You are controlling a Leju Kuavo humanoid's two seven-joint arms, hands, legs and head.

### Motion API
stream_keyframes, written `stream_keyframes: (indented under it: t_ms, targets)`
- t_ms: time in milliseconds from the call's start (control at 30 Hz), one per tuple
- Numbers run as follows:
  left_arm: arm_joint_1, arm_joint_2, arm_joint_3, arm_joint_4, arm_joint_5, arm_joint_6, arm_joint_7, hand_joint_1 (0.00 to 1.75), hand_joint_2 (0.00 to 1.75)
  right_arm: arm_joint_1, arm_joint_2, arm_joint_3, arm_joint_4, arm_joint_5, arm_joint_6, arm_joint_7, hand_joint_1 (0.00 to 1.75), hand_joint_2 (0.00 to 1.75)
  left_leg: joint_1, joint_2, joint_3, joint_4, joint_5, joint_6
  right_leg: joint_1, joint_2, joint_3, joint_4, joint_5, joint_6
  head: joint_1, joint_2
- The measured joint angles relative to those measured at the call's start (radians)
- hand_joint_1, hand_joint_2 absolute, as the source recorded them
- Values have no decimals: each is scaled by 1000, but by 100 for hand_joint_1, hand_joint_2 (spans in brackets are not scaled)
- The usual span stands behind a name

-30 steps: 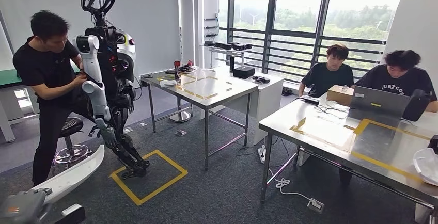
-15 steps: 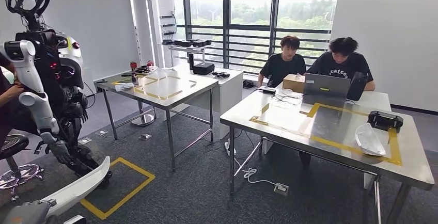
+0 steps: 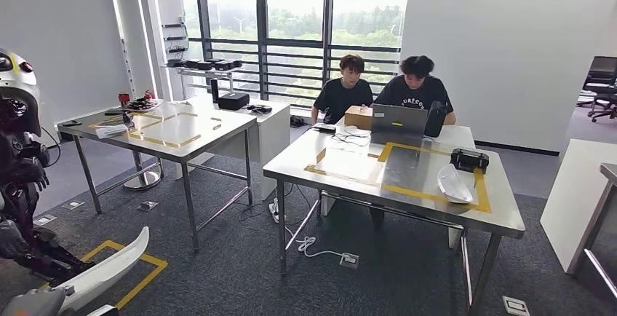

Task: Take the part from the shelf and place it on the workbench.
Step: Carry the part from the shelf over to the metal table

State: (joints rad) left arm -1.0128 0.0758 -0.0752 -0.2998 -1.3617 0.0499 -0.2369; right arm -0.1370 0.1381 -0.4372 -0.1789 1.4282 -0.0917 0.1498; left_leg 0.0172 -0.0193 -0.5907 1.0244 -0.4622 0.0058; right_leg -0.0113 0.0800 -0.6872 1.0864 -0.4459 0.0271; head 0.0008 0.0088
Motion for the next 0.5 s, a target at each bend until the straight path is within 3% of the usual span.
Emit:
stream_keyframes:
  t_ms: [67, 133, 167, 200, 267, 333, 433, 500]
  targets:
    - [-6, -8, 0, 0, -2, -4, 6, 175, 175, -3, 0, 0, 0, -3, 0, 0, 0, 0, -4, 25, -1, -1, 1, 8, 1, -54, -57, 124, -64, 3, 4, 0]
    - [-7, -16, 0, 2, -6, -8, 11, 175, 175, -2, -1, 0, 0, -5, -1, 0, 0, 0, -6, 52, -3, 1, 0, 10, 0, -69, -94, 213, -94, 6, 4, 0]
    - [-7, -21, 0, 2, -8, -11, 12, 175, 175, 0, -1, -1, 0, -6, -1, 0, 0, 0, -6, 64, -3, 2, -1, 10, 0, -74, -87, 207, -83, 6, 5, 0]
    - [-8, -28, 0, 2, -10, -13, 14, 175, 175, 2, -2, -2, 0, -8, -1, 0, 0, 0, -6, 76, -3, 3, -2, 9, 0, -81, -58, 159, -58, 6, 5, 0]
    - [-12, -39, 0, 2, -13, -16, 15, 175, 175, 3, -5, -4, 0, -12, -3, -1, 0, 0, -10, 99, -2, 7, -7, 2, 4, -121, 19, 22, -9, 0, 7, 0]
    - [-19, -47, 0, 2, -15, -19, 16, 175, 175, 4, -7, -4, 0, -16, -5, -2, 0, 0, -15, 118, 0, 9, -12, -9, 9, -147, 54, -48, 6, -12, 6, 0]
    - [-29, -63, 0, 2, -17, -22, 16, 175, 175, 12, -8, -7, 0, -20, -9, -3, 0, 0, -17, 137, 7, 8, -19, -26, 8, -117, 52, -56, 10, -29, 6, 0]
    - [-34, -70, 0, 3, -18, -23, 16, 175, 175, 14, -8, -11, 0, -22, -11, -3, 0, 0, -12, 96, -9, 51, -50, -37, 2, -96, 55, -62, 17, -41, 5, 0]
